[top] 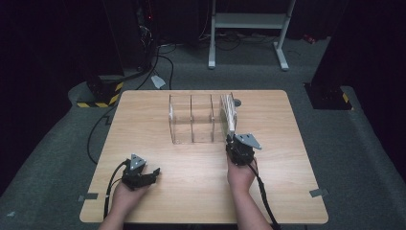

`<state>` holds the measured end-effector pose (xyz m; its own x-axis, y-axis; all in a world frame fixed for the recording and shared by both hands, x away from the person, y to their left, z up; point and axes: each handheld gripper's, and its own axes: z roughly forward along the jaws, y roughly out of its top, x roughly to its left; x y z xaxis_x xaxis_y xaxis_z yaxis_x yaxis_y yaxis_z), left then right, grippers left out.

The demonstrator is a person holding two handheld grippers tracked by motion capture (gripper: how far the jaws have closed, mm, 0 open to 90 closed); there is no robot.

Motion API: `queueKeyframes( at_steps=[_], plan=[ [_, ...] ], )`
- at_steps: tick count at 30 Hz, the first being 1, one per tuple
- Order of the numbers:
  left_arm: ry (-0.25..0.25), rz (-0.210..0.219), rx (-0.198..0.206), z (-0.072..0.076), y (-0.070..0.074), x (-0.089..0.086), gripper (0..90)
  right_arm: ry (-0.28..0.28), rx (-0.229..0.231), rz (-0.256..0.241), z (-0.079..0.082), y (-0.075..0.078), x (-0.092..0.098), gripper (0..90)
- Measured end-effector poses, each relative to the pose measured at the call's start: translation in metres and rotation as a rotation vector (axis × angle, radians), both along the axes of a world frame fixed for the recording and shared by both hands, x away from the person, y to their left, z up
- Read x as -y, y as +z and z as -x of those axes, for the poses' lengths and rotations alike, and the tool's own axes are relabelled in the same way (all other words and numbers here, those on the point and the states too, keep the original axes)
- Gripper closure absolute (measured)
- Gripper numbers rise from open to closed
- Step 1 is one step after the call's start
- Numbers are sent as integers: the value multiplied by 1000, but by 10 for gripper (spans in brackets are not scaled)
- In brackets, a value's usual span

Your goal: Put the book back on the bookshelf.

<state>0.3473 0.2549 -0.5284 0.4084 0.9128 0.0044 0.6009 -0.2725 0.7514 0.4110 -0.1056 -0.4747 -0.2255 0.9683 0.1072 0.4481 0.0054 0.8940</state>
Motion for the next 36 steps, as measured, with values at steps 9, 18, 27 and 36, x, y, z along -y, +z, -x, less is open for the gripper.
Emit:
queueKeyframes(
  at_steps=[9, 18, 27, 36],
  plan=[
    [-1, -3, 1, 0, 0, 0, 302, 3, 5, 3, -1, 0, 0, 729],
    [-1, -3, 1, 0, 0, 0, 302, 4, 7, 4, -1, 0, -1, 728],
    [-1, -3, 1, 0, 0, 0, 302, 4, 10, 3, -1, 1, -1, 717],
    [-1, -4, 1, 0, 0, 0, 302, 38, 15, -3, 0, 4, 1, 496]
  ],
)
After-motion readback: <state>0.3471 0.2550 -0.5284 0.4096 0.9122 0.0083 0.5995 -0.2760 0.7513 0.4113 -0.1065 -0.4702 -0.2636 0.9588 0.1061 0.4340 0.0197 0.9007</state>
